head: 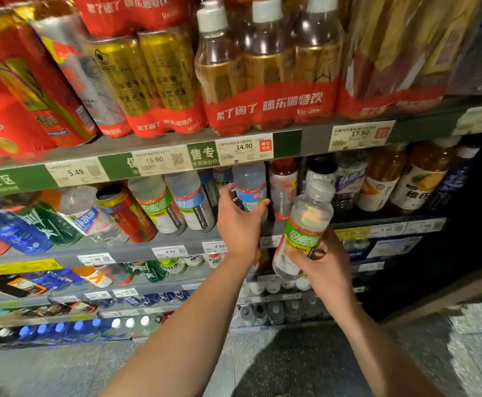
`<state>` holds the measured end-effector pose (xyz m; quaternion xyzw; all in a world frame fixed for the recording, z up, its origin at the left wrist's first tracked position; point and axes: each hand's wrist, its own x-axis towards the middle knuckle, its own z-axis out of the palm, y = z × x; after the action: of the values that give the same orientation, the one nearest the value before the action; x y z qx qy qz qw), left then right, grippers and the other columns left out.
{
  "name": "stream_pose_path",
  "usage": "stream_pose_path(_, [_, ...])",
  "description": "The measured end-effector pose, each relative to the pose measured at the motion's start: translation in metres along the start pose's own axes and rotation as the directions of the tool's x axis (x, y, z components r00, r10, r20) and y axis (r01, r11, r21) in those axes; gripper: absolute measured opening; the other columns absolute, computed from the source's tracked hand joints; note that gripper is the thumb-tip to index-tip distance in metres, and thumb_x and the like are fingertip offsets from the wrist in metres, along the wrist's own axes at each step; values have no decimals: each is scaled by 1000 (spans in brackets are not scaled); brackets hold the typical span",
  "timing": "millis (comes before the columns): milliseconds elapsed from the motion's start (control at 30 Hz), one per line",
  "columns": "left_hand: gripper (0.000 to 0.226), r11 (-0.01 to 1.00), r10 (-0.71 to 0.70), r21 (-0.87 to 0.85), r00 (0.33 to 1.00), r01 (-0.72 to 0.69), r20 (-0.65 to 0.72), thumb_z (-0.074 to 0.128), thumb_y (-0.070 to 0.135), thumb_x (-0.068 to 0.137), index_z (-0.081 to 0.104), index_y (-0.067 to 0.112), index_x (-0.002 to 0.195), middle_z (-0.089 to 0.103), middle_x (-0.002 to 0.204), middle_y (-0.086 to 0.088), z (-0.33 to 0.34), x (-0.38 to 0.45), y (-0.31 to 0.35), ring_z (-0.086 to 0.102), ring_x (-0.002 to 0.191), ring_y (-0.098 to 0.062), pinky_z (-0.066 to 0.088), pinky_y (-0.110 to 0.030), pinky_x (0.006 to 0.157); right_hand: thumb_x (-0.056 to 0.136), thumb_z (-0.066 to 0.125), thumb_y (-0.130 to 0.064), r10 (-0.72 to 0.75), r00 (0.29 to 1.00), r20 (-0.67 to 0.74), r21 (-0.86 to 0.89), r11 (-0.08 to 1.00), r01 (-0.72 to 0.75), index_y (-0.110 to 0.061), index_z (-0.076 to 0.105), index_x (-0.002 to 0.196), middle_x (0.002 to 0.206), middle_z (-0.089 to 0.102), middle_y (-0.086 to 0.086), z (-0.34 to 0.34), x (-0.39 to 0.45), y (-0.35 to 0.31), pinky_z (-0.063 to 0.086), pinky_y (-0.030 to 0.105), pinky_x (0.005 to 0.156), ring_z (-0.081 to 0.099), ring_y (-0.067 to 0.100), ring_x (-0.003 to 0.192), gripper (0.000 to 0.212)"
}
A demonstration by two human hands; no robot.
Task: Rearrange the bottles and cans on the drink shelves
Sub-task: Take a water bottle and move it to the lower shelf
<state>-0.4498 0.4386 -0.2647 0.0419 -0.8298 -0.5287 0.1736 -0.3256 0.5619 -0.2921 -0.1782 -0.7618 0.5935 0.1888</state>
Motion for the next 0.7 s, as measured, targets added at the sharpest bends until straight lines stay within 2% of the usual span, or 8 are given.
stream_pose_path(133, [70,999,3,-51,997,1,76,91,39,66,49,32,123,68,119,8,8,-6,7,66,106,-10,57,-38,90,71,88,-19,10,1000,-17,0,1000,-10,-20,62,112,98,73,-14,-4,1,-5,57,29,77,70,-1,89,49])
stream_pose_path(233, [71,997,9,-79,996,-2,88,91,40,68,53,24,125,67,118,8,-2,-6,7,64,102,-4,55,-24,90,71,88,-20,14,1000,-4,7,1000,-14,-22,61,113,98,72,-17,-5,0,-9,56,25,77,69,-2,89,49])
stream_pose_path(333, [58,993,-8,-120,993,-6,-114,88,37,75,57,16,119,57,112,5,-30,-3,1,54,96,-2,42,-7,87,72,87,-18,14,1000,22,18,1000,-14,-20,61,115,102,71,-15,-3,-3,-12,53,13,73,68,-5,89,50])
stream_pose_path(433, [59,991,-55,-133,936,8,-349,85,26,79,54,3,123,52,116,-8,-57,10,-18,51,106,-17,43,-20,96,72,88,-19,35,998,55,26,999,-36,-31,60,111,103,71,-14,3,-4,-16,52,13,73,68,-7,88,49])
stream_pose_path(500, [71,988,-133,-122,929,96,-345,85,26,79,48,0,134,53,128,-13,-64,19,-28,53,120,-25,43,-31,106,72,88,-19,44,996,74,38,998,-47,-30,61,111,103,72,-12,9,-6,-19,55,21,77,69,-2,90,50])
stream_pose_path(567, [78,981,-185,-107,946,162,-266,84,30,80,45,3,141,54,139,-11,-62,24,-32,51,132,-25,40,-33,112,72,88,-17,60,994,93,68,995,-66,-26,62,116,105,73,-12,15,-8,-21,55,23,78,70,1,93,52])
stream_pose_path(633, [78,977,-211,-69,945,200,-248,84,33,79,46,6,143,55,141,-9,-58,29,-33,50,133,-24,38,-33,111,72,88,-17,68,991,117,87,993,-79,-28,62,117,104,73,-15,20,-10,-24,53,17,75,69,-2,91,53])
stream_pose_path(700, [74,973,-232,-71,936,221,-266,85,33,77,52,9,138,58,134,-7,-56,34,-32,54,126,-26,42,-37,108,71,89,-19,65,989,131,79,994,-76,-33,61,113,100,72,-19,23,-12,-26,51,16,74,68,-6,89,52])
